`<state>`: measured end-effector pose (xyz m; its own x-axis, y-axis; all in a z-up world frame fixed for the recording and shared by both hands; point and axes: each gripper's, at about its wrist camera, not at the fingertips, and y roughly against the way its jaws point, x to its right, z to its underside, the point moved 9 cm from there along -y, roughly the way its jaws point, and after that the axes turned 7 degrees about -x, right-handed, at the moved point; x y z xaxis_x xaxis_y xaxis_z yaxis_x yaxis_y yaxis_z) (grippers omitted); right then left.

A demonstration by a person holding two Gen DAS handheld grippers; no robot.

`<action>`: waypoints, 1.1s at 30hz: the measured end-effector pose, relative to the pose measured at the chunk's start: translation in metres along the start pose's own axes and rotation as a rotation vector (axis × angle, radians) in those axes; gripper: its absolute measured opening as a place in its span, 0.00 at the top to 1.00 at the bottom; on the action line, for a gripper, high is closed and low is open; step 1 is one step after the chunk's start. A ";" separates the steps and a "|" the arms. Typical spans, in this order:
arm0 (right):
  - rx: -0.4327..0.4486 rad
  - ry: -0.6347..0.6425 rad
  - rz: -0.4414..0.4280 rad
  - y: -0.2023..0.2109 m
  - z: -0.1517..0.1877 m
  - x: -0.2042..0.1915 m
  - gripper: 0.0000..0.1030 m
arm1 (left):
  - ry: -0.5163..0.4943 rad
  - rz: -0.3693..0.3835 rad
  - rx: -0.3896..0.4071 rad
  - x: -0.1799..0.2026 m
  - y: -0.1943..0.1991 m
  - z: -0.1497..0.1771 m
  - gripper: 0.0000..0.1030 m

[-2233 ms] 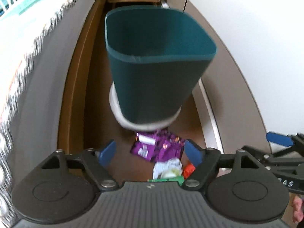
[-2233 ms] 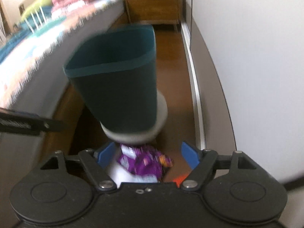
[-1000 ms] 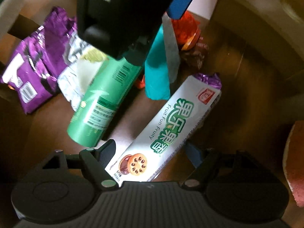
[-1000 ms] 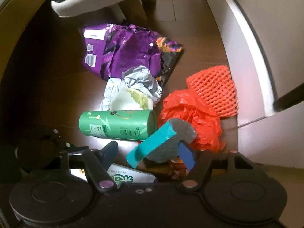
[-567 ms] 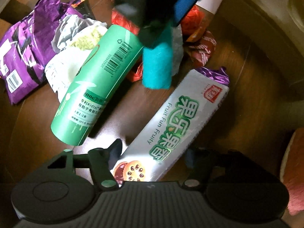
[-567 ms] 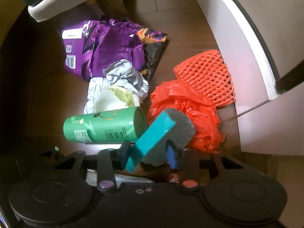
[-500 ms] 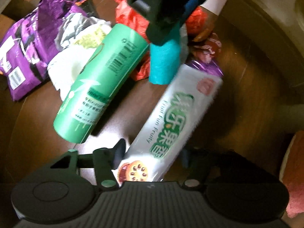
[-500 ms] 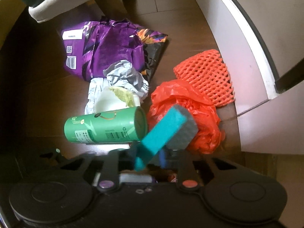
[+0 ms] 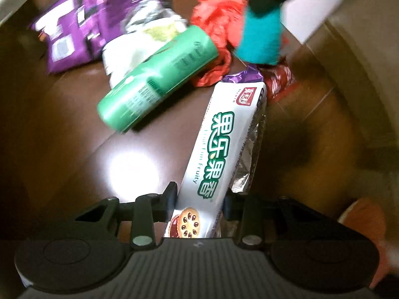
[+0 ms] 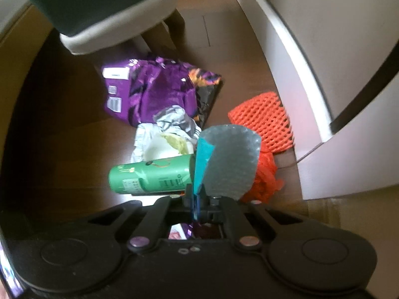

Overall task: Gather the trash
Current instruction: 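Grasp the white biscuit box with the left tool while the right tool grasps the teal sponge, then carry the biscuit box and sponge up toward the wastebasket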

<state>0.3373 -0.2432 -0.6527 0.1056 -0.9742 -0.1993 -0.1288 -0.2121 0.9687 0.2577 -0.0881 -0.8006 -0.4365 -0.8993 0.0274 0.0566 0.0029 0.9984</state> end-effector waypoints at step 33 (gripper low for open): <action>0.397 0.342 -0.072 0.304 -0.181 -0.128 0.99 | 0.573 0.042 0.413 -0.155 0.403 -0.064 0.67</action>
<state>0.4631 -0.1686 -0.3061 0.4353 -0.8895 -0.1391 -0.4662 -0.3549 0.8104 0.4057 0.0240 -0.4060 0.1065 -0.9830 0.1494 -0.3316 0.1065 0.9374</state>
